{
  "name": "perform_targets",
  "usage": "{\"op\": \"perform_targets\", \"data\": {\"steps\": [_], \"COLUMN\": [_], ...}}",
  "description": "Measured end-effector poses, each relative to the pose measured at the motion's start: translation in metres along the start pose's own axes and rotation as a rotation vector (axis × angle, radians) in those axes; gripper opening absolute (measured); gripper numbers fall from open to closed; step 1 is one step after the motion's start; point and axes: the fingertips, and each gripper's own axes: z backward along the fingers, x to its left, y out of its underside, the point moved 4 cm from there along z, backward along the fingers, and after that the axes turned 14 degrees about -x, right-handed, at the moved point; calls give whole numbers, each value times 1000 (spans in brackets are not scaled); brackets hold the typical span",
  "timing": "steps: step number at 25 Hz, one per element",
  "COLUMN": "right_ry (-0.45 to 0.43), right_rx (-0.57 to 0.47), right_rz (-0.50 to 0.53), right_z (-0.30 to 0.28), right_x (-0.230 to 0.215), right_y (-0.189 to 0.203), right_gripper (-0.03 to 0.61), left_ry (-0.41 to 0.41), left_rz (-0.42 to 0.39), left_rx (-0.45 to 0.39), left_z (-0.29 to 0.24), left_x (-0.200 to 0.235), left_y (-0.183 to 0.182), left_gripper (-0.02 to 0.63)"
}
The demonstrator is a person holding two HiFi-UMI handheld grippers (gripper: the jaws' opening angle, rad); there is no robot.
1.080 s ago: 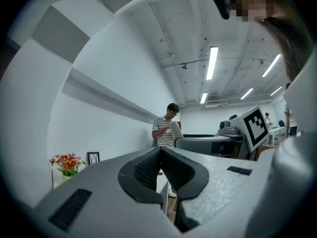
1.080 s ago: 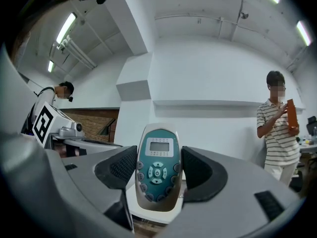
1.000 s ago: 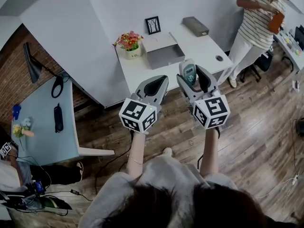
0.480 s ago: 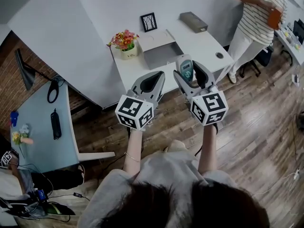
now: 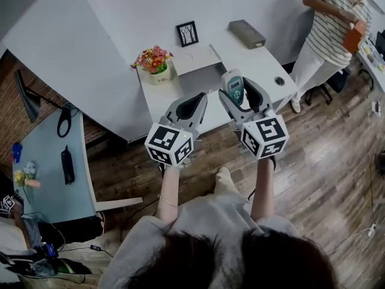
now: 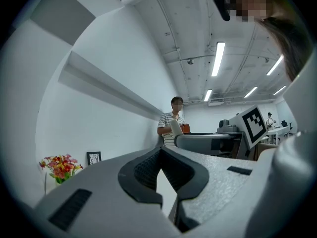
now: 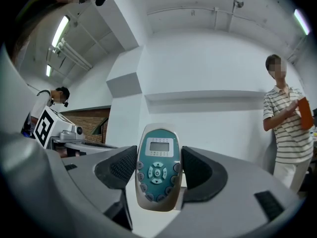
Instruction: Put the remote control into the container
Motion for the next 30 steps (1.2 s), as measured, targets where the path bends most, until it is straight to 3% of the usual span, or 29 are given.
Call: {"op": "perform_targets", "data": {"steps": [15,30], "right_ry": [-139,-264], "right_rx": [53,136], "right_rz": [13,-45], "right_z": [-77,-145], "right_x": [-76,-99], "right_y": [33,89], "right_gripper": [285,285], "left_ry": [-108,-257], "left_rz": [15,33], "left_rx": [-16,45], "left_z": [-79,-100], "left_x": [51,113], "left_y": [32,65], "left_gripper": [3,3]}}
